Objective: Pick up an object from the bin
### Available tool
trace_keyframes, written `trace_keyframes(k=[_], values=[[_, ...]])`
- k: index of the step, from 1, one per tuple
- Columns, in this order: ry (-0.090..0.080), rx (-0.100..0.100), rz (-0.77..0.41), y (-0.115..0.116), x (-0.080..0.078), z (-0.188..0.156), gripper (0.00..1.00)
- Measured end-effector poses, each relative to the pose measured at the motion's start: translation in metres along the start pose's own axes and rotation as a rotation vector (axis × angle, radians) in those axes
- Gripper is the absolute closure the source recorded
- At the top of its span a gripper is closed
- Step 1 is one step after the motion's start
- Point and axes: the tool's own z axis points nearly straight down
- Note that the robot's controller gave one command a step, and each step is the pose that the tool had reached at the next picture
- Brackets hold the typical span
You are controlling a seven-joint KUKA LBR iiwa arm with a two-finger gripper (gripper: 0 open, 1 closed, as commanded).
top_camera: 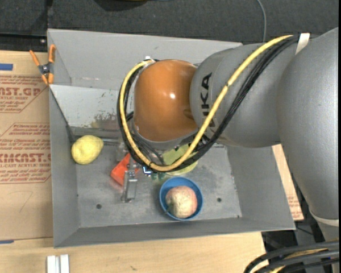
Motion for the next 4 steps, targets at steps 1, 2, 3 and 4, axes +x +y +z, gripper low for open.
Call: trace_keyframes(k=[1, 2, 3, 4], values=[[-0.007, -0.001, 0.003, -0.001, -0.002, -0.005, 0.00], [-0.006, -0.001, -0.270, -0.034, -0.046, 0.074, 0.00], [-0.008, -0.003, -0.086, -0.037, -0.061, 0.111, 0.00], [-0.010, -0.001, -0.302, -0.049, -0.070, 0.110, 0.00]])
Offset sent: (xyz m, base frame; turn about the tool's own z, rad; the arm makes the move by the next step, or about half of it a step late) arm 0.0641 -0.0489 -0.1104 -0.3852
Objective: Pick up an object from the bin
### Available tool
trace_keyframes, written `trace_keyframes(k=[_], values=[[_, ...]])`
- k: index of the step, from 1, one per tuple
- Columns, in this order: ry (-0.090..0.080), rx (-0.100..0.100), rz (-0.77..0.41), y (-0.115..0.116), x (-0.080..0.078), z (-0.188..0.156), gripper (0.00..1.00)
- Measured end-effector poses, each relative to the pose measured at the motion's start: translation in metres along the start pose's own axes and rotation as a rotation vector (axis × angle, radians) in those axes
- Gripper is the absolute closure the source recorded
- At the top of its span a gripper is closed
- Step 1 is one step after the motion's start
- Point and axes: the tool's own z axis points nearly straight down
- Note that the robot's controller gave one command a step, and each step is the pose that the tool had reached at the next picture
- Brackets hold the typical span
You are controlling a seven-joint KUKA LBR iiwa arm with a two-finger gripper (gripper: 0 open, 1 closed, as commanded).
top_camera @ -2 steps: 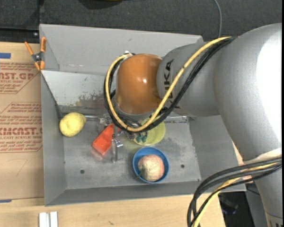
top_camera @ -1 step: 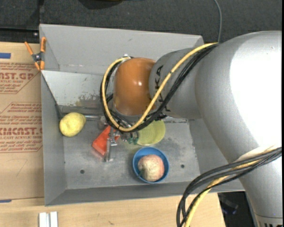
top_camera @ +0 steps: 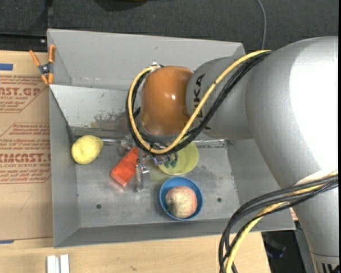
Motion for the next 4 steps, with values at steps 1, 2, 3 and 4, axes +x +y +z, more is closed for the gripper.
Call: trace_keyframes(k=[1, 2, 3, 4], values=[[-0.001, -0.003, 0.215, 0.014, 0.004, 0.001, 0.00], [-0.002, -0.001, 0.001, 0.001, 0.000, 0.000, 1.00], [-0.002, -0.001, 0.001, 0.001, 0.000, 0.000, 1.00], [0.002, -0.002, 0.001, 0.001, 0.001, -0.004, 1.00]])
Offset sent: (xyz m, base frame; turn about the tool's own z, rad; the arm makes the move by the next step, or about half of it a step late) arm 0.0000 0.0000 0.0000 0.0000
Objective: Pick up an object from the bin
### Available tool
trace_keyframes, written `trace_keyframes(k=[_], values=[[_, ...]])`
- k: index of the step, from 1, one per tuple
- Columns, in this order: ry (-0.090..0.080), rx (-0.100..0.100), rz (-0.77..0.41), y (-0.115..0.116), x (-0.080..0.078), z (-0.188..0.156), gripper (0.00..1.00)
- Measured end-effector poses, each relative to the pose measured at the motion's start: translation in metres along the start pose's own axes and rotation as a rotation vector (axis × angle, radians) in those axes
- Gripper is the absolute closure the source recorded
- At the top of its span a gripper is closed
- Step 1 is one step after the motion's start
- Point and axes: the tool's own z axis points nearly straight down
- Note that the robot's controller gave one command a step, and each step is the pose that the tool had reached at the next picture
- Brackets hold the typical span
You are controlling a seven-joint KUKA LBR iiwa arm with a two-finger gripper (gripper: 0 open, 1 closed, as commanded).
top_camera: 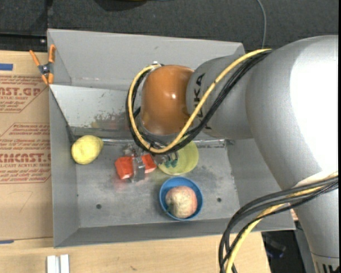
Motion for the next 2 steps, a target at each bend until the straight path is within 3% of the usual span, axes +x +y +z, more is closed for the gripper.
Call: trace_keyframes(k=[2], values=[[0.004, 0.000, 0.000, 0.000, 0.001, -0.031, 1.00]])
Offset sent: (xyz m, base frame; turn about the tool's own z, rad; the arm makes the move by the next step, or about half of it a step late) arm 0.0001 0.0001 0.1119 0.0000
